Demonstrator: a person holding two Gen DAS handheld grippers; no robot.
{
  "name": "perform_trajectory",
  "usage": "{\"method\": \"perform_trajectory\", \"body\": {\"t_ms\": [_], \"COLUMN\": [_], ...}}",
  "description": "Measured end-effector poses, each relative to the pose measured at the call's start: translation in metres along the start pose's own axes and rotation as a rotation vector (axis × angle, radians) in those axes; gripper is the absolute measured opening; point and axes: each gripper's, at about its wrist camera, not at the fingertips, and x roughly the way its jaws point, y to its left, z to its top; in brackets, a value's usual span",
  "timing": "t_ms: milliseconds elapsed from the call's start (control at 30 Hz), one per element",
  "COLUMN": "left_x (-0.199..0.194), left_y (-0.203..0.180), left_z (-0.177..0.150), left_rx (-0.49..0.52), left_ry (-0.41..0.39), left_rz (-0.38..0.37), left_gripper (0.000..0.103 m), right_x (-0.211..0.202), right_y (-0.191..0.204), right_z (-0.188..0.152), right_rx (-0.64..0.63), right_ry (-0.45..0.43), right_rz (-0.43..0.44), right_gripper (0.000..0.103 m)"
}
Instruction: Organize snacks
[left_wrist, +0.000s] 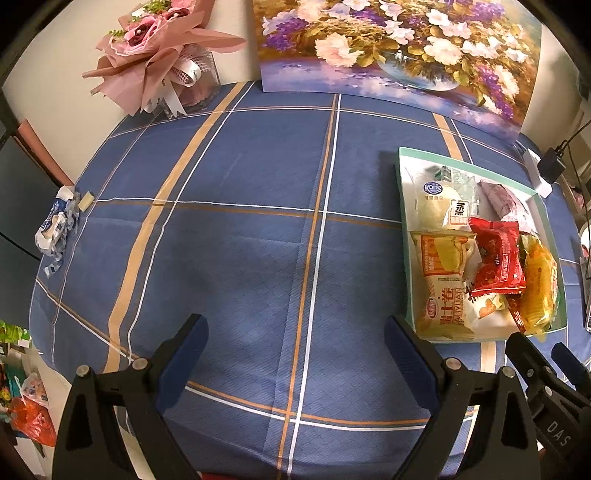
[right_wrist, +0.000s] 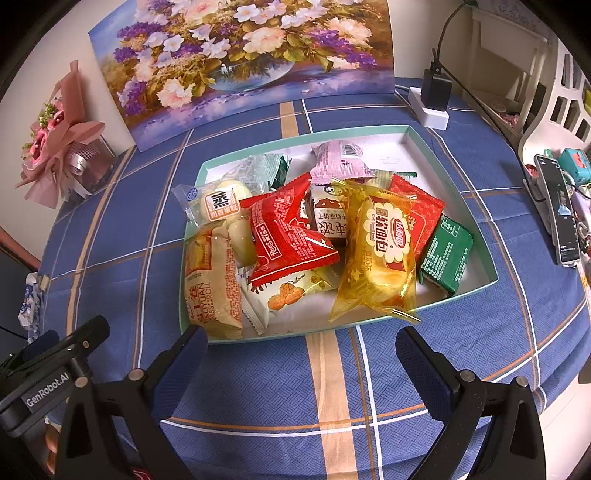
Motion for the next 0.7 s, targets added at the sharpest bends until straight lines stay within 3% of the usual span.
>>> {"method": "perform_trajectory", "body": {"t_ms": [533, 700], "left_x": [0.0022, -0.0040], "left_y": [0.0014, 0.0027], "left_z": [-0.0011, -0.0021], "left_rx": [-0.011, -0.019], "left_ry": [0.008, -0.025], "left_rz": [0.010, 0.025], "left_gripper": [0.096, 0.096], "right_x": [0.0003, 0.0002], "right_y": [0.0000, -0.0001], "right_z": [-0.0006, -0.0003], "right_rx": [0.001, -0.001], "right_ry": [0.000, 0.000], "right_rz": [0.000, 0.000], "right_gripper": [0.103, 0.103]}}
